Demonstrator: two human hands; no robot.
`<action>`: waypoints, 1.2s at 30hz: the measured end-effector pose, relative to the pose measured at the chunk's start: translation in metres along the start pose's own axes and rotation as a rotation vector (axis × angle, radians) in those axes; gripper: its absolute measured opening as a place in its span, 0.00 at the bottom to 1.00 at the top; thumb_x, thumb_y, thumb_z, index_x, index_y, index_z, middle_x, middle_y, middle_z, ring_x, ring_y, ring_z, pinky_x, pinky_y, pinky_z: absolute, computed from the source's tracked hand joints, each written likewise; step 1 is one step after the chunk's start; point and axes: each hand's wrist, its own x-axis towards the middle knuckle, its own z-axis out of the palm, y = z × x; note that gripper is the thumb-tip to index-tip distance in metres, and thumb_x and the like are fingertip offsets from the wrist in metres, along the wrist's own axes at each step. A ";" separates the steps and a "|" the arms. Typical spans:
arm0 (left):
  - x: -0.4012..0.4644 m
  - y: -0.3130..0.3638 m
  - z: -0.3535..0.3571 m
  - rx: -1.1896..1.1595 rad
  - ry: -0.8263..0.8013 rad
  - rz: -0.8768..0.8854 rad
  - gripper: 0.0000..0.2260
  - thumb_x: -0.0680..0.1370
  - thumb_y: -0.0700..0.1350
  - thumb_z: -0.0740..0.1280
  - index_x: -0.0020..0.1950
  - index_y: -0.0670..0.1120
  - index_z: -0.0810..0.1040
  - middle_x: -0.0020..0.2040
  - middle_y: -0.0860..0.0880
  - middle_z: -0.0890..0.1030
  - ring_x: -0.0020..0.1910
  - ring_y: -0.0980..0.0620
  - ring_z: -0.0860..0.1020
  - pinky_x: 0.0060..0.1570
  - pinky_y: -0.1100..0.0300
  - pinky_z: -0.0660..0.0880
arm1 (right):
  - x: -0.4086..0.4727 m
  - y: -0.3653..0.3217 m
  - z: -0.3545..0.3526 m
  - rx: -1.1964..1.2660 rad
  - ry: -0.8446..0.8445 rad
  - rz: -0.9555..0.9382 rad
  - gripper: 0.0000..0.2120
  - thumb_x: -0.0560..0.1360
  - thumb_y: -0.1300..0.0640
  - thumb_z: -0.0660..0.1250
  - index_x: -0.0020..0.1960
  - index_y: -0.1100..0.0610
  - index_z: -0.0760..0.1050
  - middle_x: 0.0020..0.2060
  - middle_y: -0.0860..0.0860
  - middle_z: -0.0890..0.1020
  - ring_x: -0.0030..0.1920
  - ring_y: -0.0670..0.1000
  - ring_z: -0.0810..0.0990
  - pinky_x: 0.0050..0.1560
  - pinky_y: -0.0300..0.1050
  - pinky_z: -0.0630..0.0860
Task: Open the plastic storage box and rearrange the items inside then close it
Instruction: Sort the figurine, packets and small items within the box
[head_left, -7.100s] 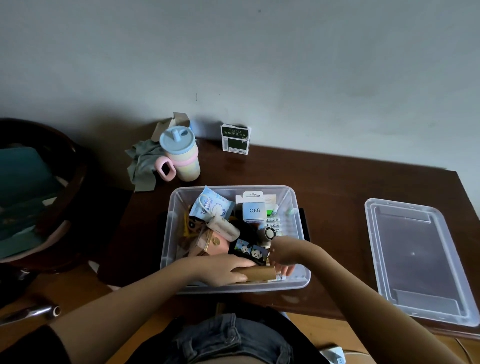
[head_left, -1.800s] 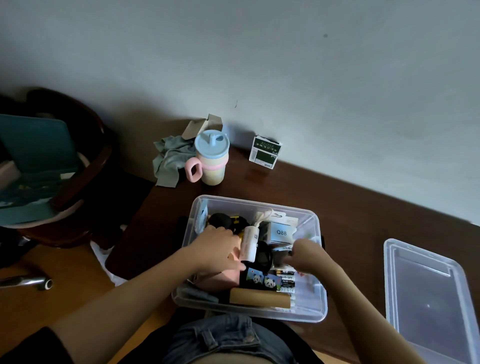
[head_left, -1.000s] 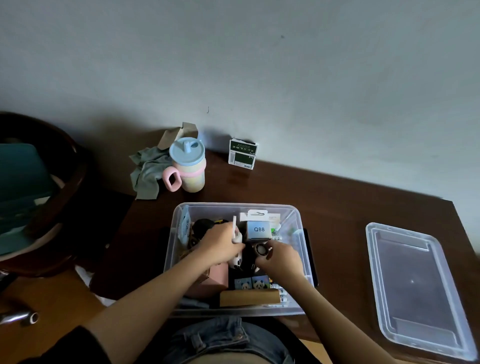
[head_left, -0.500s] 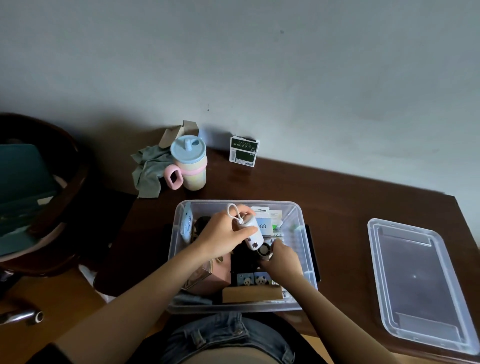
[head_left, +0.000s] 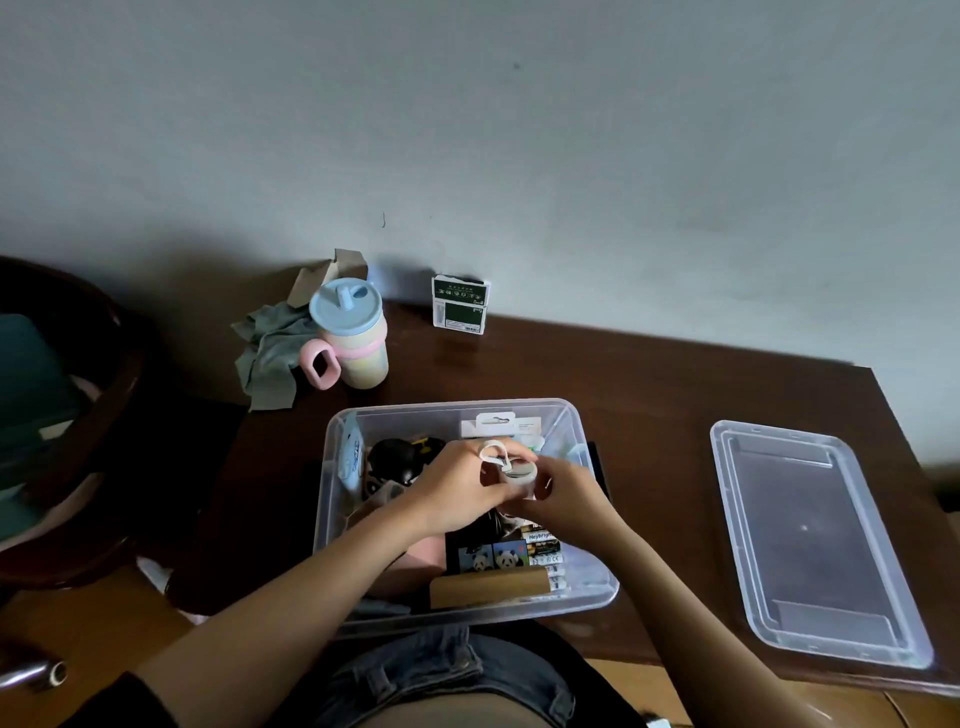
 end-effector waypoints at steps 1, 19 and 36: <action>0.002 0.001 0.000 -0.007 -0.009 -0.004 0.12 0.71 0.46 0.74 0.53 0.52 0.82 0.48 0.66 0.81 0.51 0.66 0.79 0.53 0.72 0.72 | -0.001 0.001 0.000 0.004 0.022 -0.006 0.09 0.67 0.46 0.74 0.44 0.47 0.77 0.30 0.46 0.77 0.30 0.42 0.71 0.31 0.36 0.65; 0.023 0.000 0.018 1.104 -0.394 0.153 0.15 0.79 0.45 0.65 0.65 0.48 0.75 0.56 0.47 0.76 0.57 0.46 0.74 0.53 0.52 0.72 | -0.017 0.021 -0.018 0.019 0.389 0.095 0.13 0.66 0.41 0.73 0.37 0.48 0.75 0.30 0.46 0.79 0.30 0.42 0.75 0.28 0.33 0.67; 0.010 -0.027 0.034 1.066 -0.127 -0.032 0.19 0.79 0.59 0.60 0.55 0.44 0.77 0.45 0.48 0.82 0.46 0.49 0.80 0.38 0.58 0.71 | -0.017 0.018 -0.014 -0.326 0.232 0.140 0.18 0.69 0.39 0.67 0.31 0.50 0.68 0.26 0.46 0.75 0.27 0.45 0.73 0.24 0.37 0.60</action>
